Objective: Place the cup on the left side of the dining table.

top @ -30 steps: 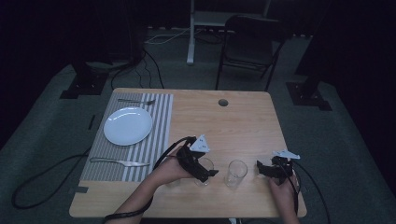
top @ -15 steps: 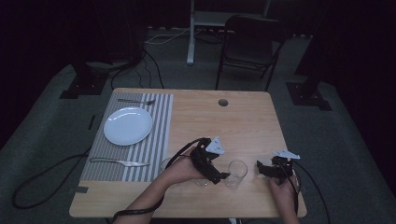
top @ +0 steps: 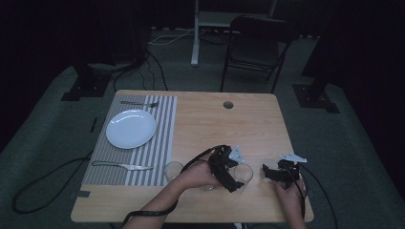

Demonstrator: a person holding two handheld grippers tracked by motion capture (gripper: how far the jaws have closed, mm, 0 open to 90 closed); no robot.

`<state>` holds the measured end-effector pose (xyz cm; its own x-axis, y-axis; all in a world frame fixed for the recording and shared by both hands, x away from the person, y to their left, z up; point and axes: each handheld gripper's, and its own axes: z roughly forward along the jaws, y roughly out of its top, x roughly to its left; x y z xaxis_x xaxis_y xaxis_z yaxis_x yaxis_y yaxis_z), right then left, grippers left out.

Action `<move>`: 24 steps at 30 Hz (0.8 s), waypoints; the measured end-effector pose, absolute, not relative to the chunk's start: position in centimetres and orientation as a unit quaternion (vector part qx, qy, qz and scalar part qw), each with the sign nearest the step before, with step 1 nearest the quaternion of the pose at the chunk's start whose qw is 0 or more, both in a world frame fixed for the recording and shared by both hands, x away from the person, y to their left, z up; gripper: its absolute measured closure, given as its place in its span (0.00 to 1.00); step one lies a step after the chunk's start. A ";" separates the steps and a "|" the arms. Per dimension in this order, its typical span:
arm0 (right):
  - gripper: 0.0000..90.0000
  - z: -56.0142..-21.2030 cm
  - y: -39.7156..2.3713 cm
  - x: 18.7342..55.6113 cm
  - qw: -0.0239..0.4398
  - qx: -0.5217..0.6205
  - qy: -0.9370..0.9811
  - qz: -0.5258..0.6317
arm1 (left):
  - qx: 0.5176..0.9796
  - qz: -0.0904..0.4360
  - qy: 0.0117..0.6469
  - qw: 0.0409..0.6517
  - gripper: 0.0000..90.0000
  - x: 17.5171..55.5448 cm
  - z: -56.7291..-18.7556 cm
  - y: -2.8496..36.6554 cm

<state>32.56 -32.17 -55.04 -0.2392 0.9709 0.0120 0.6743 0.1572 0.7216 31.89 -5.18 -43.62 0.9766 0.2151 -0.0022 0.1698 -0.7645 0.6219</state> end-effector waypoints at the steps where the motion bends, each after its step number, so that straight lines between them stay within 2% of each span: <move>1: 0.14 -55.0 -32.2 32.6 0.238 0.569 0.723 0.312 | 0.940 0.033 0.101 0.324 0.03 31.9 -43.6 -5.4; 7: 0.14 -55.0 -32.2 32.6 0.237 0.569 0.723 0.312 | 0.949 0.035 0.102 0.296 0.03 32.0 -43.6 -6.8; 8: 0.14 -55.0 -32.2 32.6 0.238 0.569 0.723 0.312 | 0.950 0.036 0.105 0.293 0.07 32.0 -43.6 -6.9; 15: 0.14 -55.0 -32.2 32.6 0.238 0.569 0.723 0.312 | 0.959 0.041 0.106 0.260 0.07 31.9 -43.6 -8.2; 16: 0.14 -55.0 -32.2 32.6 0.237 0.569 0.723 0.312 | 0.959 0.040 0.104 0.259 0.15 31.9 -43.6 -8.3; 22: 0.14 -55.0 -32.2 32.6 0.238 0.569 0.723 0.312 | 0.966 0.040 0.109 0.233 0.21 32.2 -43.8 -9.3; 24: 0.14 -55.0 -32.2 32.6 0.237 0.569 0.723 0.312 | 0.967 0.035 0.106 0.229 0.27 32.2 -43.9 -9.5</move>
<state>32.56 -32.17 -55.04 -0.2392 0.9709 0.0122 0.6743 0.1570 0.7215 32.23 -9.50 -43.85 0.9750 0.2215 0.0194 0.1891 -0.8722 0.4511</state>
